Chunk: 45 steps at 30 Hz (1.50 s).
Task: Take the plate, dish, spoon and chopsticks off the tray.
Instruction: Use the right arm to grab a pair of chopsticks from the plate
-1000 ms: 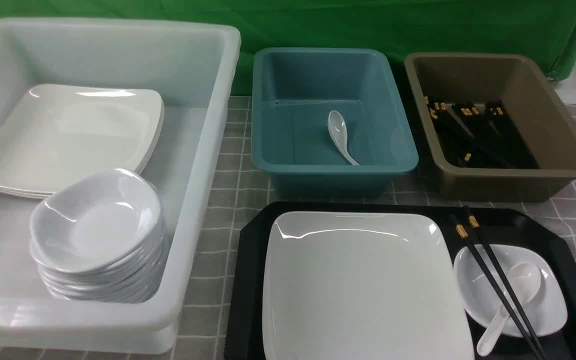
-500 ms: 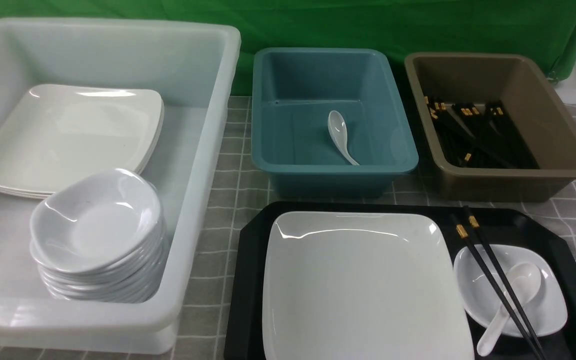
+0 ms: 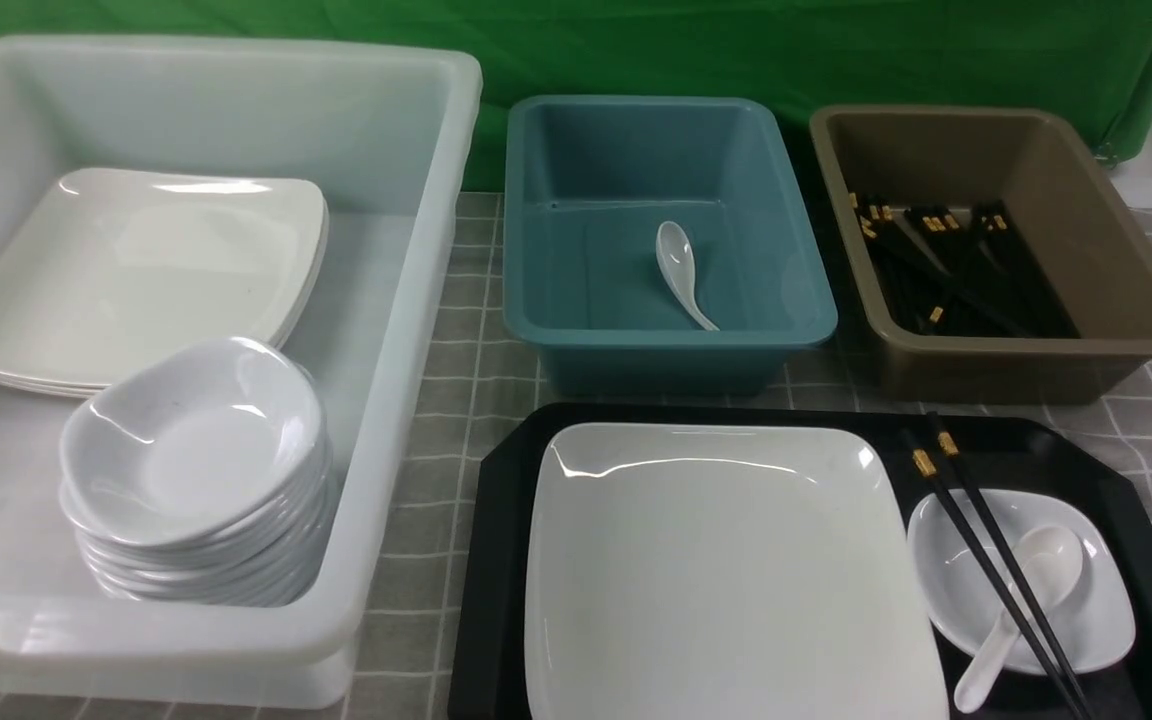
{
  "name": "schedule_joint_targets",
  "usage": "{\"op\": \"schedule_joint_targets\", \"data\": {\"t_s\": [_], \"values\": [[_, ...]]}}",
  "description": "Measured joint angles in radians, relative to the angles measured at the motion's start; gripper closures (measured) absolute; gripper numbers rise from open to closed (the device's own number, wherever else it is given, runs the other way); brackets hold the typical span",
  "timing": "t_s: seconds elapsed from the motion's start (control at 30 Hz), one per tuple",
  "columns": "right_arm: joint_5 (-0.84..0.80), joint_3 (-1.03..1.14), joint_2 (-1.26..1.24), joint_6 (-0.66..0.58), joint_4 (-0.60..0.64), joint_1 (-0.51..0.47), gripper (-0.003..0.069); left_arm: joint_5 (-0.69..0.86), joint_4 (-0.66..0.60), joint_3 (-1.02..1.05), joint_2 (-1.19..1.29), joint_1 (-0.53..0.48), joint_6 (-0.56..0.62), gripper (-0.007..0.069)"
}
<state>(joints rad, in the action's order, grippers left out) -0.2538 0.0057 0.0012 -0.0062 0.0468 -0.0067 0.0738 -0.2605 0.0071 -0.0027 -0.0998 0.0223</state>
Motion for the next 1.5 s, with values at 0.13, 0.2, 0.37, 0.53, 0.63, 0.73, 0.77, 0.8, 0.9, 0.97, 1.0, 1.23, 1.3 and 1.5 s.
{"op": "schedule_joint_targets", "data": {"t_s": [0.13, 0.2, 0.37, 0.53, 0.63, 0.73, 0.77, 0.8, 0.9, 0.97, 1.0, 1.23, 1.3, 1.5], "values": [[0.000, 0.000, 0.000, 0.000, 0.000, 0.000, 0.0421, -0.139, -0.197, 0.000, 0.000, 0.000, -0.097, 0.0615], [0.000, 0.000, 0.000, 0.000, 0.000, 0.000, 0.0421, -0.199, -0.218, 0.000, 0.000, 0.000, -0.164, 0.0615], [0.000, 0.000, 0.000, 0.000, 0.000, 0.000, 0.0421, -0.127, -0.126, -0.087, 0.004, 0.015, -0.293, 0.0615], [0.000, 0.000, 0.000, 0.000, 0.000, 0.000, 0.0421, 0.222, 0.025, -0.380, 0.169, 0.088, -0.175, 0.0615], [0.000, 0.000, 0.000, 0.006, 0.000, 0.000, 0.0421, 0.428, 0.032, -0.532, 0.343, 0.129, -0.069, 0.0615], [0.000, 0.000, 0.000, 0.000, 0.000, 0.000, 0.0421, 0.539, 0.033, -0.619, 0.477, 0.147, -0.016, 0.0615], [0.000, 0.000, 0.000, 0.000, 0.000, 0.000, 0.0421, 0.565, 0.033, -0.648, 0.532, 0.160, 0.004, 0.0615], [0.000, 0.000, 0.000, 0.000, 0.000, 0.000, 0.0421, 0.574, 0.032, -0.683, 0.610, 0.202, 0.027, 0.0615], [0.000, 0.000, 0.000, 0.006, 0.000, 0.000, 0.0421, 0.549, 0.032, -0.705, 0.706, 0.304, 0.056, 0.0615], [0.000, 0.000, 0.000, 0.000, 0.000, 0.000, 0.0421, 0.525, 0.040, -0.709, 0.763, 0.398, 0.064, 0.0615], [0.000, 0.000, 0.000, 0.000, 0.000, 0.000, 0.0421, 0.506, 0.046, -0.710, 0.794, 0.478, 0.077, 0.0615], [0.001, 0.000, 0.000, 0.000, 0.000, 0.000, 0.0421, 0.323, 0.060, -0.710, 0.844, 0.774, 0.135, 0.0615], [0.010, 0.000, 0.000, 0.000, 0.000, 0.000, 0.0421, 0.293, 0.060, -0.711, 0.842, 0.798, 0.135, 0.0615], [0.161, 0.000, 0.000, 0.186, 0.073, 0.000, 0.0421, 0.304, 0.059, -0.711, 0.829, 0.811, 0.135, 0.0615]]}}
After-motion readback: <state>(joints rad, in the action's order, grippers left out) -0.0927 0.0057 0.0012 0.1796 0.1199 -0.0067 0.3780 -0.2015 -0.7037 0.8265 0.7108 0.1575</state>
